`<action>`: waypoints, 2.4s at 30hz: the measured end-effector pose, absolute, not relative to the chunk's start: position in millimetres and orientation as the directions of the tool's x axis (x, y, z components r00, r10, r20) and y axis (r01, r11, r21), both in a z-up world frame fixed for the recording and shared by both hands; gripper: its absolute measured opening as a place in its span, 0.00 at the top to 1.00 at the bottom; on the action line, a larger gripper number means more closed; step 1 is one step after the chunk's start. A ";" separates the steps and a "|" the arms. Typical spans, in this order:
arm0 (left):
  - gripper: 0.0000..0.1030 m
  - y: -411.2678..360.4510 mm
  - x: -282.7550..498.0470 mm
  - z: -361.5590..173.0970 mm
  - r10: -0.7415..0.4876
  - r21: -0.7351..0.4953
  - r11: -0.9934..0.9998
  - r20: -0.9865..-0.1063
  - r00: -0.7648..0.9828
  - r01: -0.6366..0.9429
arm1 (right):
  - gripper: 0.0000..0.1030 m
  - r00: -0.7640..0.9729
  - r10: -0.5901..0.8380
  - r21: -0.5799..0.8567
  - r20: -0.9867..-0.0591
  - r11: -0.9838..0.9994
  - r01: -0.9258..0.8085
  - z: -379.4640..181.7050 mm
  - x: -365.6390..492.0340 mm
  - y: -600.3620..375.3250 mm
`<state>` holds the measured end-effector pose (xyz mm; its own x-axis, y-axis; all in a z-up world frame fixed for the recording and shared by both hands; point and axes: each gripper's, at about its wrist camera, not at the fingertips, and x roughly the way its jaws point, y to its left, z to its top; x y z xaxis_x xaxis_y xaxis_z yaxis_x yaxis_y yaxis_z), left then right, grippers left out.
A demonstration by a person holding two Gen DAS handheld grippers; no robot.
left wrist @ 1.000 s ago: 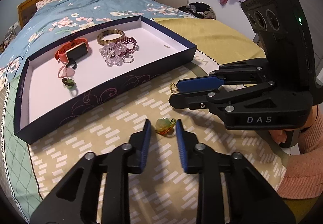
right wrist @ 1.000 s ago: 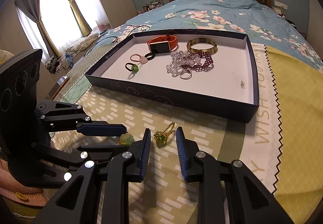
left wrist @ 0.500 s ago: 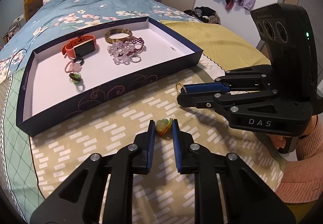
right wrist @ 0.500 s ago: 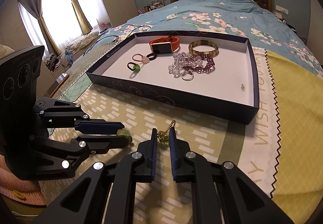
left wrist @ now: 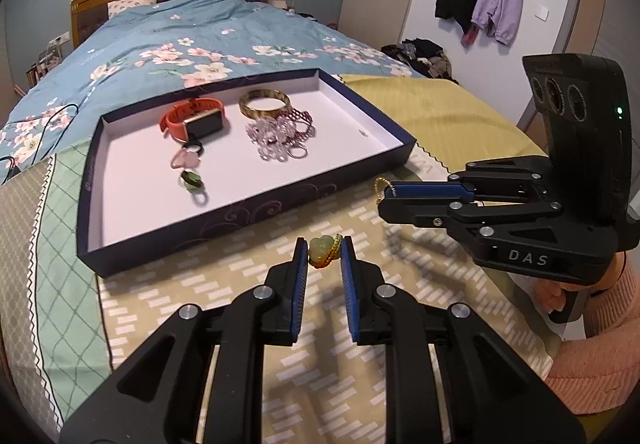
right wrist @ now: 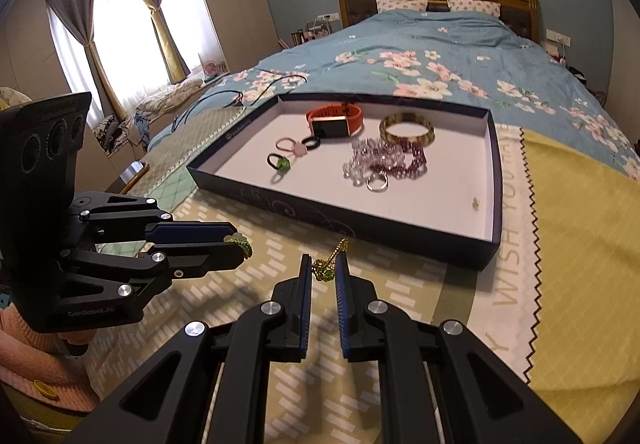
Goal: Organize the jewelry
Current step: 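Carry both rings into the box and open both tools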
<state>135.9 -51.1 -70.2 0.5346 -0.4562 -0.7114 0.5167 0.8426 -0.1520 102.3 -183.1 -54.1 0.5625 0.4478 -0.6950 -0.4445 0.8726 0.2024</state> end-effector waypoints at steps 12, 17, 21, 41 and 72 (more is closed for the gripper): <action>0.84 -43.9 133.7 -56.3 -0.442 -0.144 0.861 -0.687 0.577 0.488 | 0.90 0.588 0.458 0.203 -0.666 0.870 -0.448 -44.3 105.7 -180.2; 0.84 -40.4 134.7 -51.8 -0.437 -0.144 0.868 -0.676 0.593 0.475 | 0.90 0.595 0.458 0.199 -0.660 0.871 -0.449 -41.2 107.7 -179.1; 0.83 -37.3 136.1 -48.7 -0.432 -0.146 0.875 -0.668 0.606 0.462 | 0.90 0.602 0.457 0.193 -0.655 0.871 -0.452 -38.0 109.3 -177.5; 0.84 -26.1 155.2 -36.3 -0.401 -0.143 0.900 -0.642 0.653 0.412 | 0.90 0.628 0.451 0.163 -0.634 0.872 -0.462 -26.7 126.9 -170.4; 0.83 -27.9 189.6 -34.9 -0.356 -0.106 0.918 -0.643 0.678 0.381 | 0.90 0.645 0.431 0.140 -0.631 0.881 -0.452 -21.6 155.3 -170.3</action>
